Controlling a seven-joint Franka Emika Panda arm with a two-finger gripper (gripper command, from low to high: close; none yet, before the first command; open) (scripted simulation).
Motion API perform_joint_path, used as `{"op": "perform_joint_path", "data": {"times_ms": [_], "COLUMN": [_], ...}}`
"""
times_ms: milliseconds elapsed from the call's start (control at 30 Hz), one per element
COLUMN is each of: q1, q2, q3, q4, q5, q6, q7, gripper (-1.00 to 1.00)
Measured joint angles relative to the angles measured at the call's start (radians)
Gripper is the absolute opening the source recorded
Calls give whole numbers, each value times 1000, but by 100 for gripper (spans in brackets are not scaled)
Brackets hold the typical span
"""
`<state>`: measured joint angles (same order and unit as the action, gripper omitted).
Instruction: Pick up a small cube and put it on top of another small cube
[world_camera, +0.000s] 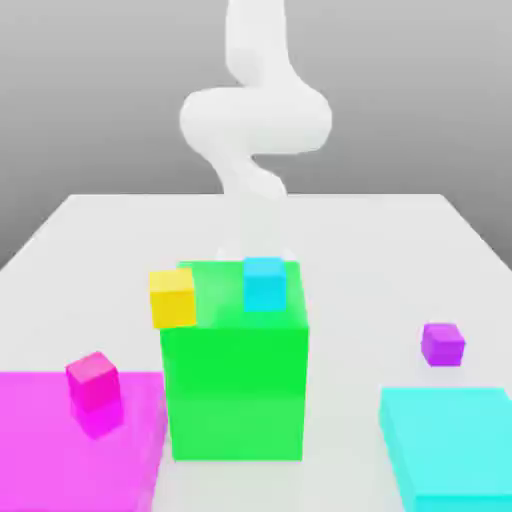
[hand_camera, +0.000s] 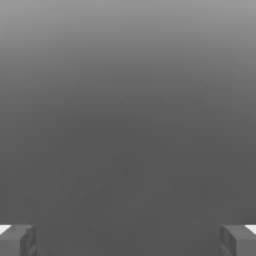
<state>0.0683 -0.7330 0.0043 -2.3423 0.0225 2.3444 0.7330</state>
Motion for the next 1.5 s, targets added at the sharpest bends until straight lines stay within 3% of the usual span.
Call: {"op": "perform_joint_path", "data": {"times_ms": [367, 700, 833, 933, 1167, 1200, 1400, 1500], "q1": [289, 495, 561, 637, 749, 765, 771, 730], "q2": [297, 561, 667, 751, 999, 1019, 1029, 961], "q3": [63, 188, 251, 268, 88, 71, 63, 113], "q4": [-187, -354, -422, -467, -434, -430, -428, -442], "q5": [87, 107, 57, -35, -258, -266, -274, -235], "q6": [194, 371, 444, 501, 695, 711, 718, 663], "q7": [-287, -501, -546, -536, -386, -380, -373, -405], "gripper": [0, 0, 0, 0, 0, -100, -100, -100]}}
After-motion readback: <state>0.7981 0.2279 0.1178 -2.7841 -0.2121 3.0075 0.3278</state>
